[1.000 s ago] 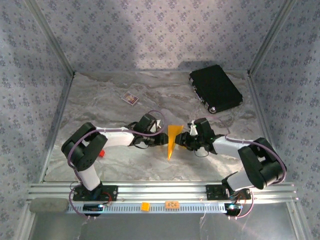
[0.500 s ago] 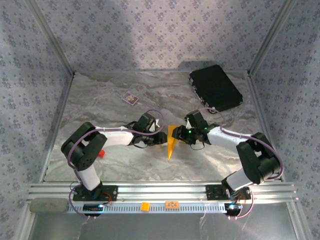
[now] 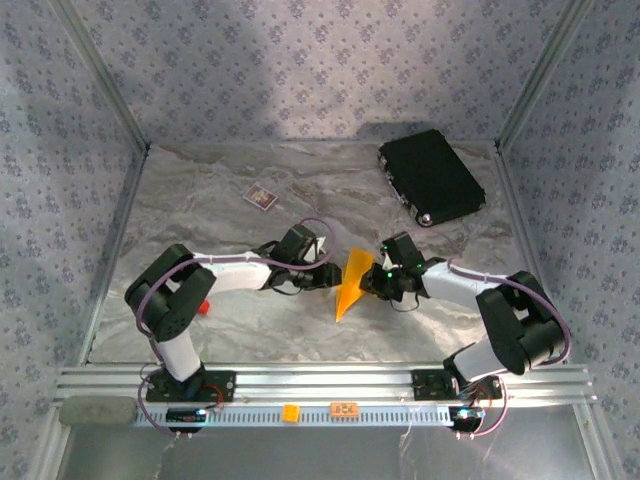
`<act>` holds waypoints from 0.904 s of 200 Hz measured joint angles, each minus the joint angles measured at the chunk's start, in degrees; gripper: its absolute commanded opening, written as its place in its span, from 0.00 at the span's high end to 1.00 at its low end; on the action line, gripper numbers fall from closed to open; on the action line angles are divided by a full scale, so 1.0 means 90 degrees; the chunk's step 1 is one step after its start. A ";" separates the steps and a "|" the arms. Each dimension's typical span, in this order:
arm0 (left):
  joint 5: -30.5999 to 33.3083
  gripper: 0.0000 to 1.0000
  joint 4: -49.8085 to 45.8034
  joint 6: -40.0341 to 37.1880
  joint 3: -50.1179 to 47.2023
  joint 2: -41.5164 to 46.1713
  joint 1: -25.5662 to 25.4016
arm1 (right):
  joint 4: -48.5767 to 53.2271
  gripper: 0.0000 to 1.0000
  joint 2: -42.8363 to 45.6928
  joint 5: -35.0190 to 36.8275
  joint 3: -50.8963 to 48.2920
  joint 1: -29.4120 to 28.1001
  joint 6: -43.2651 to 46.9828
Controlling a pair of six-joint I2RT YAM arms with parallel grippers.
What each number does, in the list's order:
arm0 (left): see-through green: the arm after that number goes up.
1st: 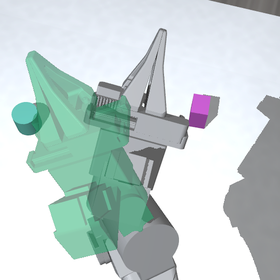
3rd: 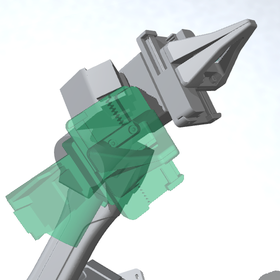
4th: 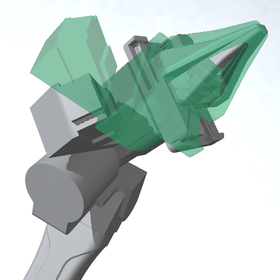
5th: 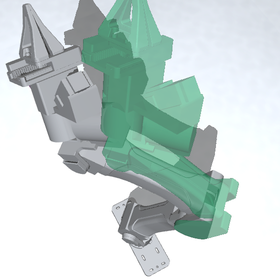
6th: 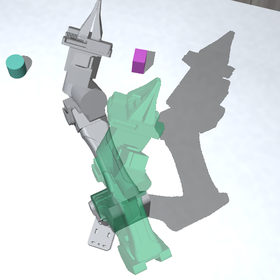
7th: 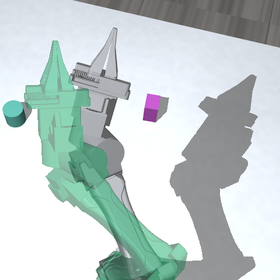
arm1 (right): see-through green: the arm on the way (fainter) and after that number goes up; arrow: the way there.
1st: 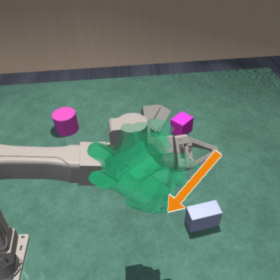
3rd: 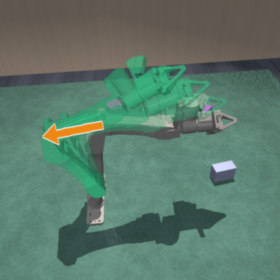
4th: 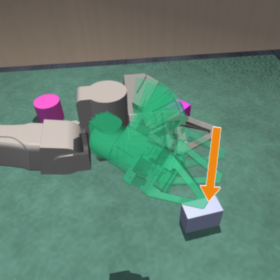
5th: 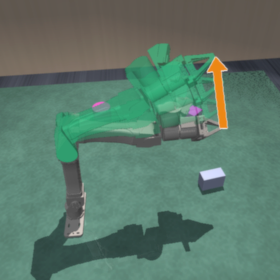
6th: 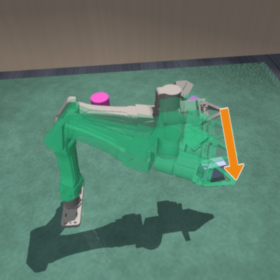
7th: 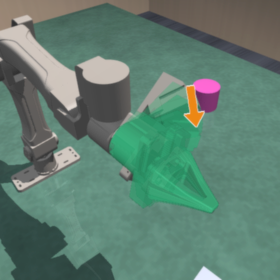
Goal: Fold a paper plane with a square sheet of paper (pick it up from the middle)
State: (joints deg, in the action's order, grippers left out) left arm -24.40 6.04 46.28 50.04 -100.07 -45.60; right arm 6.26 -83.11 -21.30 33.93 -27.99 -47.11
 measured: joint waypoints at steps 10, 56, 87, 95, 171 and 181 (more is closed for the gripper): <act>-0.0029 0.60 0.0002 -0.0005 0.0090 -0.0051 -0.0044 | -0.0036 0.82 0.0000 -0.0034 -0.0005 0.0015 -0.0005; -0.0032 0.51 -0.0034 -0.0056 0.0187 -0.0262 -0.0117 | -0.0197 0.85 0.0029 -0.0124 -0.0005 0.0019 -0.0005; 0.0097 0.46 -0.0158 -0.0095 0.0187 -0.0265 -0.0126 | -0.0245 0.85 0.0029 -0.0165 -0.0005 0.0032 -0.0005; 0.0170 0.45 -0.0180 -0.0097 0.0187 -0.0262 -0.0136 | -0.0245 0.85 0.0029 -0.0165 -0.0007 0.0029 -0.0005; 0.0012 0.45 -0.0087 -0.0092 0.0187 -0.0291 -0.0197 | -0.0350 0.86 0.0029 -0.0231 -0.0015 0.0032 -0.0010; -0.0056 0.44 -0.0027 -0.0092 0.0187 -0.0321 -0.0223 | -0.0386 0.86 0.0029 -0.0233 -0.0024 0.0032 -0.0012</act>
State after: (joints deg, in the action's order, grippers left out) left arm -24.91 5.80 45.45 51.72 -102.96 -47.62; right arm 2.79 -82.85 -23.40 33.71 -27.70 -47.22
